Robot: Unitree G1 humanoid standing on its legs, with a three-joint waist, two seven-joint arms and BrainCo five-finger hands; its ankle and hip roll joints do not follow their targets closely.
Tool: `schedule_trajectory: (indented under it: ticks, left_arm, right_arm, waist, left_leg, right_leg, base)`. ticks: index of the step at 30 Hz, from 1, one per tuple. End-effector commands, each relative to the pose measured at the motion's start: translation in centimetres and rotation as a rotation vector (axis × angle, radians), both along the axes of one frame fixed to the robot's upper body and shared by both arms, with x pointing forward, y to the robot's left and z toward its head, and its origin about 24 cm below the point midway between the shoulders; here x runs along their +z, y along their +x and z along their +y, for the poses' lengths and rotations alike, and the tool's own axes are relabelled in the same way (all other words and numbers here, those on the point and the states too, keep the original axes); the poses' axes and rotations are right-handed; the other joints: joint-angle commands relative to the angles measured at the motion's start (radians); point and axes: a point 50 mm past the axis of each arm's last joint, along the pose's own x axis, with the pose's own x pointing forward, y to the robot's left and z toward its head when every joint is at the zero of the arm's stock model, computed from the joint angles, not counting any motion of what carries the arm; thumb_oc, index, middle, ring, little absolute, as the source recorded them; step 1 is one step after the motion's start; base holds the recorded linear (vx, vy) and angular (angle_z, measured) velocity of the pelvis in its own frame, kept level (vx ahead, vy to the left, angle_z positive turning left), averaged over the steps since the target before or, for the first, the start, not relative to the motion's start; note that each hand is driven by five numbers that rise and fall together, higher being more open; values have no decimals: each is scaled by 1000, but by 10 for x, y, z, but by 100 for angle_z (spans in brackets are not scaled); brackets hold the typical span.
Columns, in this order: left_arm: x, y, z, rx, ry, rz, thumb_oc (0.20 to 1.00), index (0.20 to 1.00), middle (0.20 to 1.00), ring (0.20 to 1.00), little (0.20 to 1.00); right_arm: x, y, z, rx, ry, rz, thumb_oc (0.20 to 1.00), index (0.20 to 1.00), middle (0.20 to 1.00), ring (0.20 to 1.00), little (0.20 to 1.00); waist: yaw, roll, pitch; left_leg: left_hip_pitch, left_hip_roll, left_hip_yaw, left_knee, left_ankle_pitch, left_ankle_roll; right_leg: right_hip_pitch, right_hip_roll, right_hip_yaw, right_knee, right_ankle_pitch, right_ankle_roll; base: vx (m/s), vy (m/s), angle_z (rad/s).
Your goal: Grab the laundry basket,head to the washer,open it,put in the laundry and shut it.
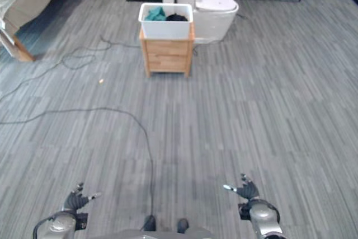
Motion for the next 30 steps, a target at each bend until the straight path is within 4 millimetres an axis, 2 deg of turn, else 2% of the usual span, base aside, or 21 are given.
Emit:
schedule_trajectory:
  ticks: [1, 5, 12, 14, 16, 18, 21, 22, 23, 24, 25, 26, 29, 30]
  left_arm:
    - [5, 11, 7, 13, 38, -31, 1000, 1000, 1000, 1000, 1000]
    - [7, 15, 7, 23, 33, -48, 1000, 1000, 1000, 1000, 1000]
    - [15, 24, 12, 29, 57, -88, 1000, 1000, 1000, 1000, 1000]
    - [17, 23, 15, 33, 64, -94, 1000, 1000, 1000, 1000, 1000]
    - [21, 28, 18, 8, 89, -104, 1000, 1000, 1000, 1000, 1000]
    - [23, 31, 15, -5, 85, -117, 1000, 1000, 1000, 1000, 1000]
    - [19, 31, 9, -9, 68, -106, 1000, 1000, 1000, 1000, 1000]
    - [19, 31, 9, -9, 67, -106, 1000, 1000, 1000, 1000, 1000]
    - [17, 32, 6, -12, 62, -100, 1000, 1000, 1000, 1000, 1000]
    - [16, 31, 5, -10, 60, -95, 1000, 1000, 1000, 1000, 1000]
    - [15, 29, 5, -18, 59, -90, 1000, 1000, 1000, 1000, 1000]
    - [14, 27, 1, -28, 50, -88, 1000, 1000, 1000, 1000, 1000]
    - [9, 20, -3, -16, 26, -69, 1000, 1000, 1000, 1000, 1000]
    - [6, 18, -7, -35, 15, -54, 1000, 1000, 1000, 1000, 1000]
  right_arm:
    - [9, 10, -9, -38, -28, -64, 1000, 1000, 1000, 1000, 1000]
    - [8, 10, -8, -44, -29, -57, 1000, 1000, 1000, 1000, 1000]
    - [13, 22, 0, -24, -18, -89, 1000, 1000, 1000, 1000, 1000]
    - [16, 29, 6, -9, -3, -114, 1000, 1000, 1000, 1000, 1000]
    - [23, 41, 16, 36, 3, -158, 1000, 1000, 1000, 1000, 1000]
    - [27, 44, 17, 48, 1, -180, 1000, 1000, 1000, 1000, 1000]
    - [26, 42, 15, 48, -8, -174, 1000, 1000, 1000, 1000, 1000]
    - [26, 42, 15, 48, -9, -174, 1000, 1000, 1000, 1000, 1000]
    - [24, 37, 14, 51, -14, -156, 1000, 1000, 1000, 1000, 1000]
    - [22, 34, 13, 50, -16, -148, 1000, 1000, 1000, 1000, 1000]
    - [21, 30, 11, 45, -17, -139, 1000, 1000, 1000, 1000, 1000]
    - [18, 24, 10, 43, -15, -122, 1000, 1000, 1000, 1000, 1000]
    - [17, 21, 8, 35, -11, -120, 1000, 1000, 1000, 1000, 1000]
    - [19, 21, 8, 31, -2, -134, 1000, 1000, 1000, 1000, 1000]
  waist:
    - [-5, -9, -20]
    - [-9, -15, -19]
    - [4, -30, 3]
    - [9, -31, 23]
    - [5, -22, 66]
    - [-4, -16, 81]
    - [-28, -16, 92]
    - [-30, -12, 95]
    - [-41, -17, 94]
    - [-43, -19, 92]
    - [-48, -19, 87]
    - [-51, -20, 69]
    - [-55, -2, 43]
    - [-60, 9, 23]
  left_leg:
    - [-9, 24, 13, 17, -108, -37]
    - [-26, 17, 21, 43, -120, -30]
    - [-77, -2, 43, 113, -163, -2]
    - [-96, -9, 42, 141, -180, 12]
    - [-83, -6, 41, 157, -202, 19]
    - [-37, -12, 33, 144, -221, 20]
    - [44, -29, 5, 107, -247, 15]
    - [49, -26, 2, 106, -249, 14]
    - [94, -33, -26, 99, -273, 2]
    - [114, -35, -37, 101, -285, -2]
    - [128, -34, -47, 102, -298, -9]
    - [149, -27, -63, 120, -311, -24]
    - [135, 8, -69, 219, -231, -73]
    - [125, 48, -63, 279, -153, -117]
  right_leg:
    - [-57, -38, 28, 19, -47, 96]
    - [-70, -41, 44, 32, -44, 101]
    - [-120, -66, 73, 79, -37, 127]
    - [-174, -75, 77, 174, -37, 149]
    - [-278, -79, 45, 351, -15, 176]
    - [-338, -78, 2, 335, 2, 161]
    - [-394, -62, -56, 200, 32, 151]
    - [-387, -59, -60, 197, 32, 151]
    - [-415, -55, -109, 115, 54, 157]
    - [-422, -57, -125, 105, 65, 155]
    - [-408, -57, -133, 89, 67, 154]
    - [-387, -53, -123, 96, 71, 132]
    - [-346, -27, -113, 114, 63, 99]
    - [-308, -6, -115, 111, 35, 72]
  base:
    - [19, 24, -6]
    - [29, 71, -14]
    - [9, 121, -24]
    - [38, 185, -23]
    - [155, 195, -26]
    - [293, 98, -25]
    - [312, 6, 32]
    - [491, -92, 49]
    - [452, -135, 46]
    - [539, -184, 46]
    - [485, -223, 67]
    - [474, -232, 80]
    - [446, -261, 78]
    - [533, -355, 22]
